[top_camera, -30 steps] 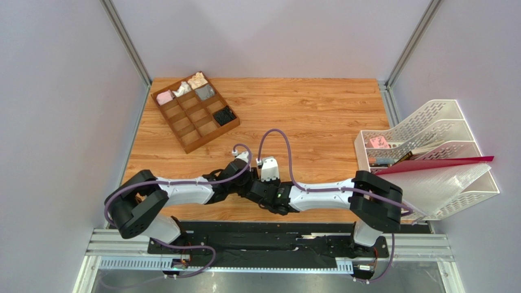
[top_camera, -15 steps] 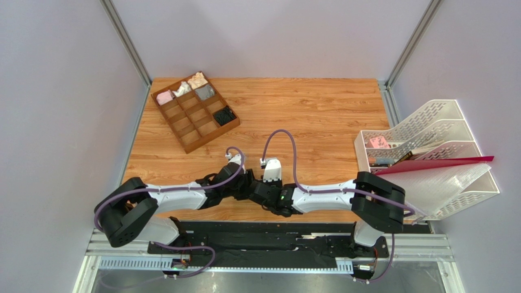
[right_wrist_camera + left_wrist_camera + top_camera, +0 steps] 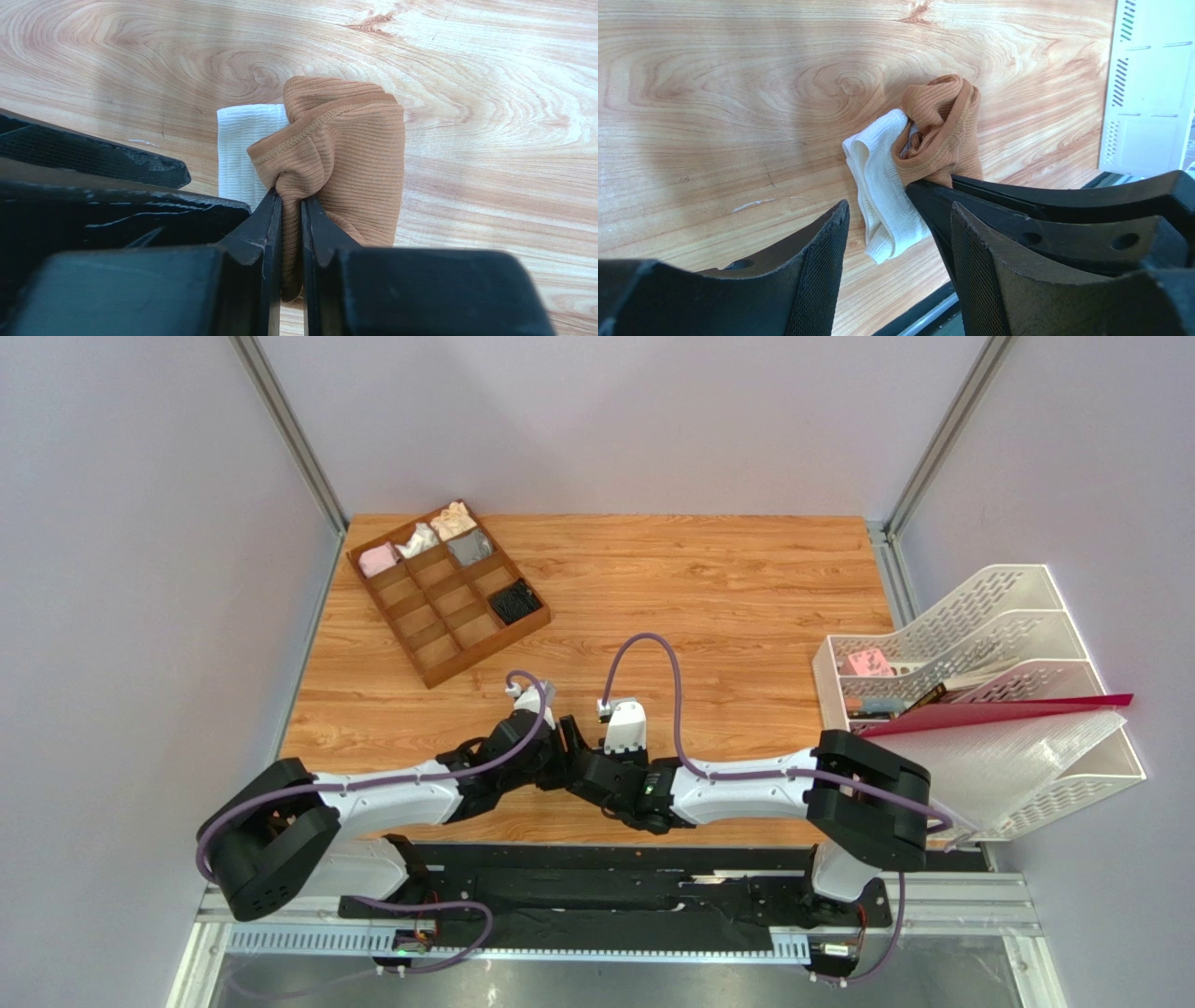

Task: Roll the underwear
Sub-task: Roll the underwear to the center of the board, then pick up the underwear from the center of the board.

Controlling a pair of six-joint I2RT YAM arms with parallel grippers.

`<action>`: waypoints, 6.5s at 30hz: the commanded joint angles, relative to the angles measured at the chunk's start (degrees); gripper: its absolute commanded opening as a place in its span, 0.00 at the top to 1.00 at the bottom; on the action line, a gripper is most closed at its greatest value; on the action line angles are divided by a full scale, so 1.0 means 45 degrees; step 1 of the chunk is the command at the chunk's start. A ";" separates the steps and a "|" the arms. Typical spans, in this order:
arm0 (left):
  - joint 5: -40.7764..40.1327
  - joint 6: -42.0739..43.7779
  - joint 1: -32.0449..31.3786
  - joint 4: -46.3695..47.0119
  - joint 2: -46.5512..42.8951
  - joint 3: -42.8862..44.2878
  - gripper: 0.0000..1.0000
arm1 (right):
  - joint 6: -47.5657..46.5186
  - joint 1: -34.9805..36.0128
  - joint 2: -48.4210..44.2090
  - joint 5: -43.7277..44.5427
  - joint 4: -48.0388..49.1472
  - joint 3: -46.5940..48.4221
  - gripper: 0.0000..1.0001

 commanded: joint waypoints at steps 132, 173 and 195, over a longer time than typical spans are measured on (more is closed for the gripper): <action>0.0464 -0.1346 -0.0179 0.1839 -0.0374 -0.1255 0.37 | 0.0370 -0.0430 -0.1229 -0.2614 0.0211 -0.1058 0.76; 0.0054 -0.1346 -0.0862 0.1857 0.0286 -0.0962 0.39 | 0.0390 -0.0392 -0.1561 -0.2575 0.0132 -0.1175 0.75; -0.0843 0.0137 -0.1098 0.0357 -0.0371 0.0172 1.00 | -0.0878 -0.0391 -0.3647 -0.1642 -0.2208 -0.0336 0.42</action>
